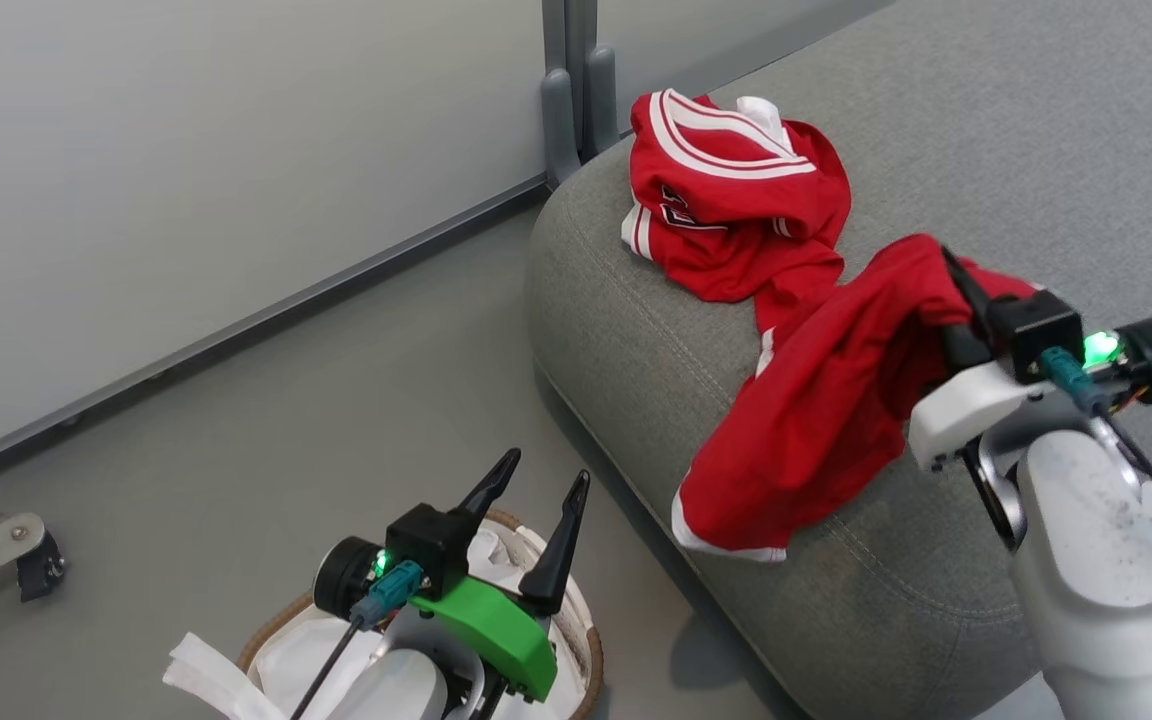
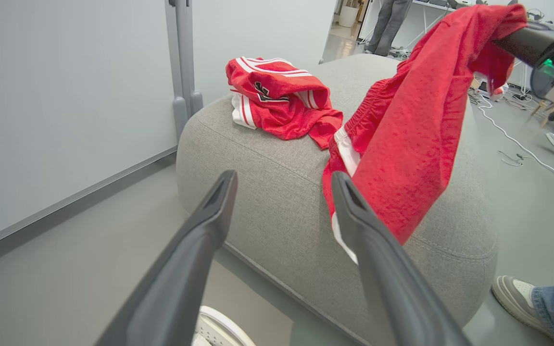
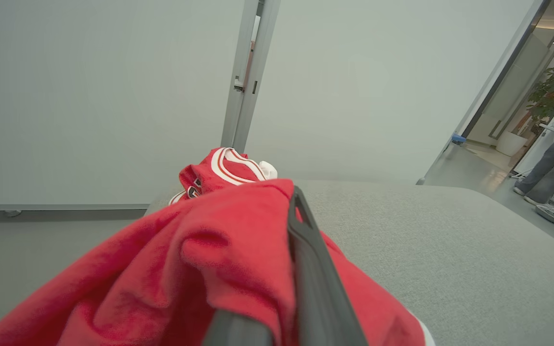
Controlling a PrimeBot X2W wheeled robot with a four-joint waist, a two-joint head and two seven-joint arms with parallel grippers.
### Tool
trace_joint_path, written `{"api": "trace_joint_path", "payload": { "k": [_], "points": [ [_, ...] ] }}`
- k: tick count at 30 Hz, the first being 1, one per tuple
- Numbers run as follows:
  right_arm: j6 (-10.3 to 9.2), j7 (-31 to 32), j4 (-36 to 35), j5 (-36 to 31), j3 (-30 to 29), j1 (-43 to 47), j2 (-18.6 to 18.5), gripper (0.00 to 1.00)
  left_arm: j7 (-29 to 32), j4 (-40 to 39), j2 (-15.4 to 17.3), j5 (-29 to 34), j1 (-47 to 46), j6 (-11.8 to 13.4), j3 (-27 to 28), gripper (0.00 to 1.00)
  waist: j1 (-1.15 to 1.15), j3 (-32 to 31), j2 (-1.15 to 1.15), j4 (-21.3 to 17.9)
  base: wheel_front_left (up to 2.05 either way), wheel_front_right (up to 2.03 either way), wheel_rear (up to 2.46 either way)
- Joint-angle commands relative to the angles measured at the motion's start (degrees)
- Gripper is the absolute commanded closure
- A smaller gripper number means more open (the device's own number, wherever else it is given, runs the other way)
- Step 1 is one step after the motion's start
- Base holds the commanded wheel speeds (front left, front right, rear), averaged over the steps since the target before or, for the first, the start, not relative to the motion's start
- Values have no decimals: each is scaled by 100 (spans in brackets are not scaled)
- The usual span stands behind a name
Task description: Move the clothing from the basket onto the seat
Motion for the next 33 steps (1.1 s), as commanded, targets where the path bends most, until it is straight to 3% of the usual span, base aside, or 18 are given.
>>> {"api": "trace_joint_path", "payload": {
  "k": [1, 7, 17, 22, 33],
  "points": [
    [-8, -11, -85, -17, -89, -268, -25, 100, -4, -42, 90, 59, -143, -16, 6, 0, 0, 395, 0, 208, 0, 0, 0],
    [-8, -11, -169, 155, -583, -1315, -290, 100, -4, -199, 267, 172, -516, -17, -87, 0, 0, 1129, 0, 630, 0, 0, 0],
    [-8, -10, 94, 65, -1652, -2822, -1151, 100, -4, -467, 465, 307, -1146, -17, -155, 0, 0, 2225, 0, 1415, 0, 0, 0],
    [-8, -11, 234, -156, -1865, -2898, -1290, 100, -4, -627, 527, 400, -1321, -17, -66, 0, 0, 2646, 0, 1571, 0, 0, 0],
    [-8, -11, 720, -364, -2033, -1906, -920, 100, -4, -758, 585, 531, -1173, -17, 287, 0, 0, 2908, 0, 1433, 0, 0, 0]
  ]
}}
